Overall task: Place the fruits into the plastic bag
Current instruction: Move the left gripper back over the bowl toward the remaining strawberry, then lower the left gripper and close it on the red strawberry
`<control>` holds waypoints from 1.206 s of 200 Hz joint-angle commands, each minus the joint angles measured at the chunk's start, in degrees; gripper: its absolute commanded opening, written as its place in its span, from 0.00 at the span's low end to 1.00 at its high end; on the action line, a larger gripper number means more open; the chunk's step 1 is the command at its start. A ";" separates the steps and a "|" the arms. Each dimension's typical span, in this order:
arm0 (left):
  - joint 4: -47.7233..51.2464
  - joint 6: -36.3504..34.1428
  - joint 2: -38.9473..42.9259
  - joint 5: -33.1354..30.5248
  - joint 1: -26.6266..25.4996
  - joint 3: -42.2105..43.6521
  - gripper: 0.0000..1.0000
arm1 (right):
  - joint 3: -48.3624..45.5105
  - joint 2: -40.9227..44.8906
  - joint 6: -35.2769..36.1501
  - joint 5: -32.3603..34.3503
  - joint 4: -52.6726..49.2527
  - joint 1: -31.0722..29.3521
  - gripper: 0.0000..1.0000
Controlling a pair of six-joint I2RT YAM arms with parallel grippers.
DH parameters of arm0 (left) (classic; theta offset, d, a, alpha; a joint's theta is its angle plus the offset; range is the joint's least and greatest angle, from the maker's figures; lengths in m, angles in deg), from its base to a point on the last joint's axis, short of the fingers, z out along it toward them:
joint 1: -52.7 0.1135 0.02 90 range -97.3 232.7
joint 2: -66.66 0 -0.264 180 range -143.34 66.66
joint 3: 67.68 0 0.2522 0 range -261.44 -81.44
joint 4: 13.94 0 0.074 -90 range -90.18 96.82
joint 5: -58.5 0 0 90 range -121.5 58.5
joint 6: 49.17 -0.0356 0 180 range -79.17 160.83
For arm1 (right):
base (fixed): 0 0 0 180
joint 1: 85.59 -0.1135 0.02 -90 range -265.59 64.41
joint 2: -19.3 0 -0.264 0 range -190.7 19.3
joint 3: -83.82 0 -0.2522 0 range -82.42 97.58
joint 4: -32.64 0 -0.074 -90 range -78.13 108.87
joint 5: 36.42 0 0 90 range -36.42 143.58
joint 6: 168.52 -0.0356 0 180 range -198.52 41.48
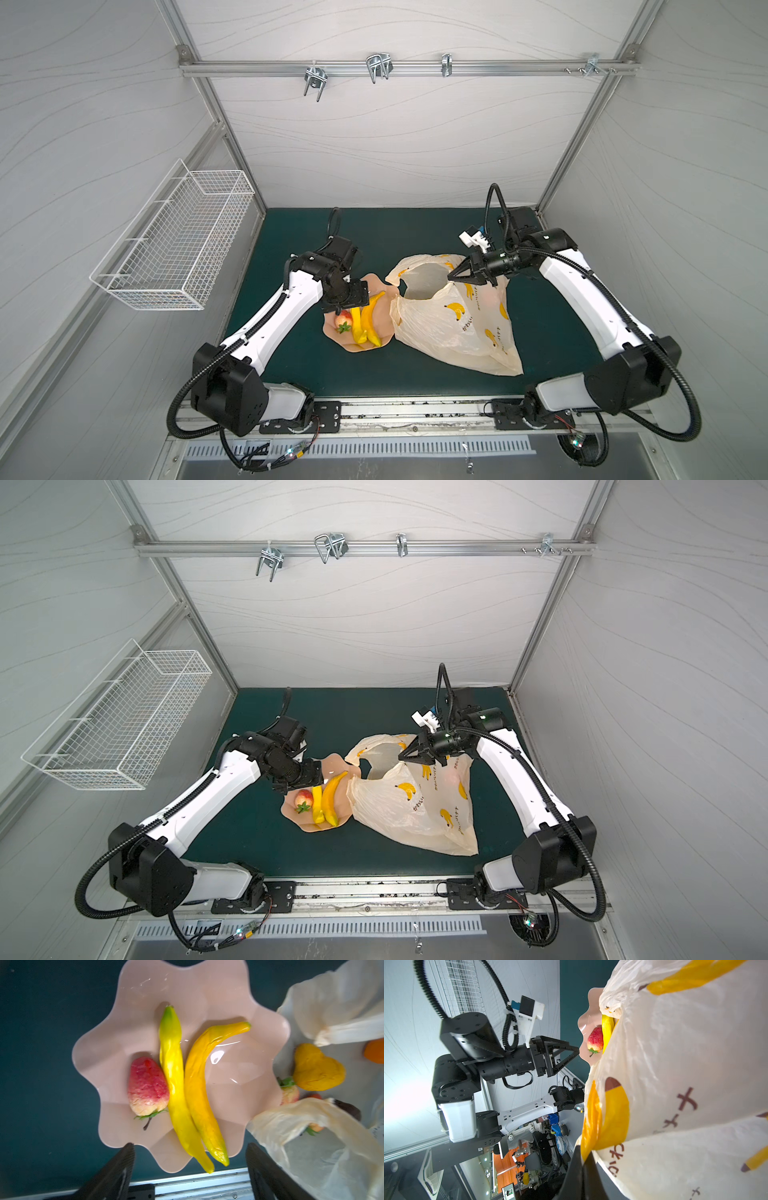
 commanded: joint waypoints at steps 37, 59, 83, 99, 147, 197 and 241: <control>-2.61 -1.21 -0.69 0.59 3.69 4.24 0.81 | 1.59 -0.23 1.25 -0.50 -2.06 0.32 0.00; -4.48 -0.94 -1.99 1.69 4.89 5.37 0.80 | 1.64 -0.15 1.26 -0.54 -2.06 0.38 0.00; -6.39 -0.83 -3.37 2.14 6.03 6.40 0.77 | 1.37 -0.06 1.27 -0.43 -2.14 0.33 0.00; -7.12 -0.99 -4.40 2.22 6.57 6.76 0.76 | 1.41 0.01 1.26 -0.49 -2.15 0.33 0.00; -8.93 -1.11 -6.99 2.52 7.38 7.33 0.74 | 1.14 0.29 1.37 -0.37 -2.32 0.36 0.00; -10.41 -1.81 -9.13 2.21 7.39 8.16 0.72 | 1.63 0.12 1.46 -0.46 -2.36 0.34 0.00; -11.14 -2.22 -10.23 1.99 7.39 9.06 0.71 | 2.10 -0.16 1.47 -0.44 -2.49 0.34 0.00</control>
